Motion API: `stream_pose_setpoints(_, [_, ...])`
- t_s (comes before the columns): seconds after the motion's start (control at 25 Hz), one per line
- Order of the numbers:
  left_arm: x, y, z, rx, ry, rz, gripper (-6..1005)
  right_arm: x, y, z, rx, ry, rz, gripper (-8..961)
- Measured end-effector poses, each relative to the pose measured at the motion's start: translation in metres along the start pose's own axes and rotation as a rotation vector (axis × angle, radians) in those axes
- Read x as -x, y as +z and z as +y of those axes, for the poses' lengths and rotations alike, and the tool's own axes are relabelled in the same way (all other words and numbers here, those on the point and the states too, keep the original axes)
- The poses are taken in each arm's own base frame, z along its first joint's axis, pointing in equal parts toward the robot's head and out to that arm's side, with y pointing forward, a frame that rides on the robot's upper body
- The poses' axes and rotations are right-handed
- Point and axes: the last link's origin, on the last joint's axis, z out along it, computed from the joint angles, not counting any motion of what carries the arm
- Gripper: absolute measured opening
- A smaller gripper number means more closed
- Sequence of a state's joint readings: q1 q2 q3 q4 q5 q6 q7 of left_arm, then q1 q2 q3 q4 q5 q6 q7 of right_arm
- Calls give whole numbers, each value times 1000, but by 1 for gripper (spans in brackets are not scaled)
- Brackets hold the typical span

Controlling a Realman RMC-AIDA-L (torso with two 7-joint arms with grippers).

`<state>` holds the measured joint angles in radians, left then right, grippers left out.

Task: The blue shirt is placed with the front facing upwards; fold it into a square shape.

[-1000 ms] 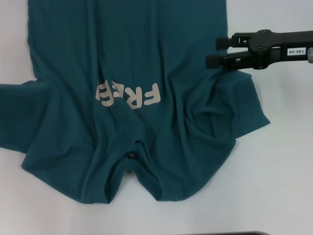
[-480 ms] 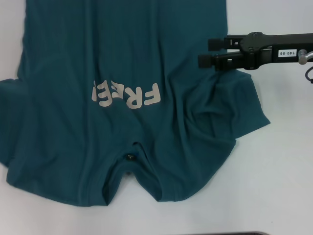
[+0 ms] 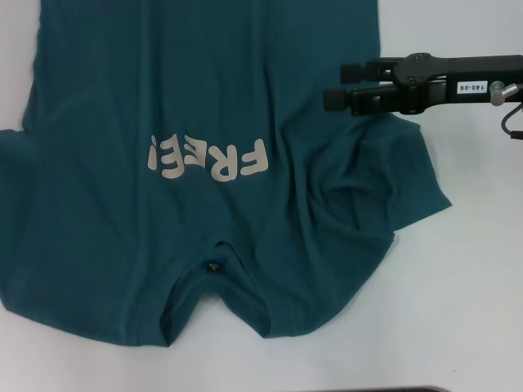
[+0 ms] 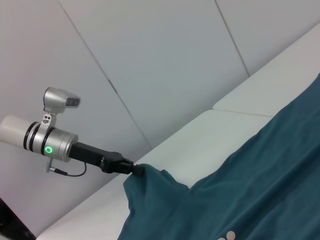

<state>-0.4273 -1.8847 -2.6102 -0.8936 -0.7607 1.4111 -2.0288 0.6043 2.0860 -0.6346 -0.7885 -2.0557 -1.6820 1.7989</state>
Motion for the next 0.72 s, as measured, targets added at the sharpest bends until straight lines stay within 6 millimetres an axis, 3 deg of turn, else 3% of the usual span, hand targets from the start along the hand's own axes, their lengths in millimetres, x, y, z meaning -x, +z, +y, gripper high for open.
stream_pose_setpoints(0.44, [-4, 2, 22, 89, -66, -13, 2, 0, 2, 1, 6, -6, 11, 926])
stream_pose_setpoints(0.72, [-14, 16, 47, 171, -80, -20, 1, -1, 3, 1, 9, -10, 19, 926])
